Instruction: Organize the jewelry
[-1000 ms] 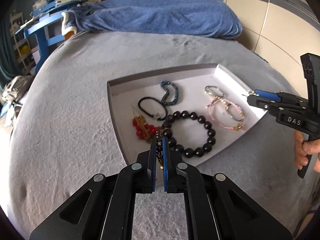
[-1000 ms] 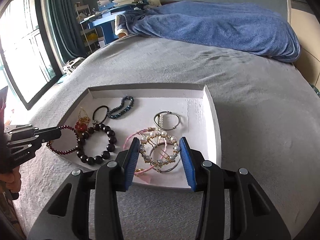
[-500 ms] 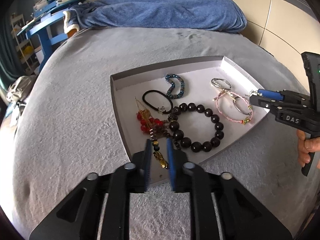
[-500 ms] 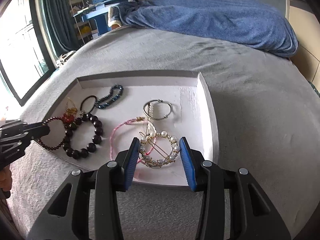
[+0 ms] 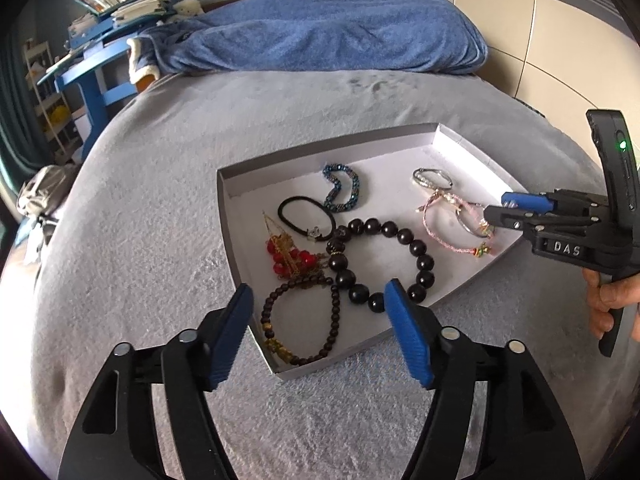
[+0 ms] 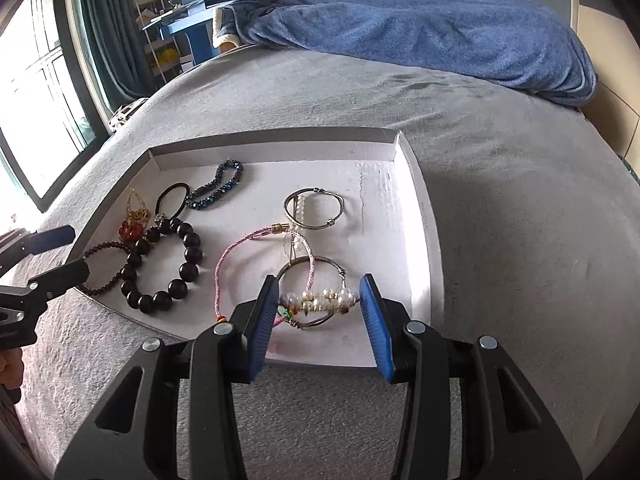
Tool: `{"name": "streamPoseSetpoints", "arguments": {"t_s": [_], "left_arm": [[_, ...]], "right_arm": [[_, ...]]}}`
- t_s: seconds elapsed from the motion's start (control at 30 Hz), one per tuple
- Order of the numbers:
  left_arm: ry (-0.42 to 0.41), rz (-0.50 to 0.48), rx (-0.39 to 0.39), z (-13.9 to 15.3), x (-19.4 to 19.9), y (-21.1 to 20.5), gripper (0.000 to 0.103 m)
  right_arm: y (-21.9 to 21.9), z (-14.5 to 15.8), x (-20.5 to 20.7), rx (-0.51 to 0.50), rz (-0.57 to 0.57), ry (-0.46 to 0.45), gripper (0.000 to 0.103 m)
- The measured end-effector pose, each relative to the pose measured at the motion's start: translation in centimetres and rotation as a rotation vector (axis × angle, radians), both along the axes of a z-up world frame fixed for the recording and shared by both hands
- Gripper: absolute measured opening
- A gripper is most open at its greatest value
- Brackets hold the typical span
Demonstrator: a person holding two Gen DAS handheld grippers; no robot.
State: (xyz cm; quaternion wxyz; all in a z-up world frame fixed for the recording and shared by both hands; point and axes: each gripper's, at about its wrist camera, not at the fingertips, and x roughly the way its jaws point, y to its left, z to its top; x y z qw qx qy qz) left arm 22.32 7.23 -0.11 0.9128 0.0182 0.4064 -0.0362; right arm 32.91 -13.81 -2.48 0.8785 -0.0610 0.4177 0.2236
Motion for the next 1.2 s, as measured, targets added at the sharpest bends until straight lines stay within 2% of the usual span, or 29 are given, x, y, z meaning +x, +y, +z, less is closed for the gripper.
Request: {"name": "streamPoseSetpoints", "arguments": {"t_s": [0.03, 0.07, 0.17, 0.27, 0.37, 0.63, 0.83, 1.0, 1.2], "left_arm": [[-0.009, 0.002, -0.002, 0.2, -0.1, 0.0, 0.074], [-0.019, 0.005, -0.003, 0.4, -0.2, 0.0, 0.076], [-0.052, 0.003, -0.033, 1.1, -0.4, 0.2, 0.081], [-0.107, 0.009, -0.059, 1.9, -0.9, 0.3, 0.089], [-0.171, 0.021, -0.068, 2.7, -1.5, 0.2, 0.093], [-0.243, 0.087, -0.089, 2.6, -3.2, 0.3, 0.095], [-0.3, 0.124, -0.085, 2.3, -5.4, 0.4, 0.096], [-0.313, 0.185, -0.089, 1.1, -7.1, 0.3, 0.097], [-0.314, 0.189, -0.031, 0.1, -8.8, -1.3, 0.097]], "right_arm": [[0.1, 0.0, 0.0, 0.0, 0.0, 0.001, 0.054], [0.1, 0.0, -0.1, 0.0, -0.001, 0.0, 0.056], [0.1, 0.2, -0.2, 0.016, -0.004, -0.001, 0.059], [0.1, 0.7, -0.6, 0.033, -0.005, -0.02, 0.067], [0.0, 1.1, -1.2, 0.056, -0.004, -0.042, 0.073], [-1.0, 2.0, -3.0, 0.115, -0.054, -0.101, 0.085], [-1.2, 2.1, -5.4, 0.116, -0.062, -0.158, 0.094], [-1.7, 1.7, -7.9, 0.16, -0.094, -0.198, 0.097], [-2.0, 1.6, -10.6, 0.162, -0.093, -0.23, 0.097]]}}
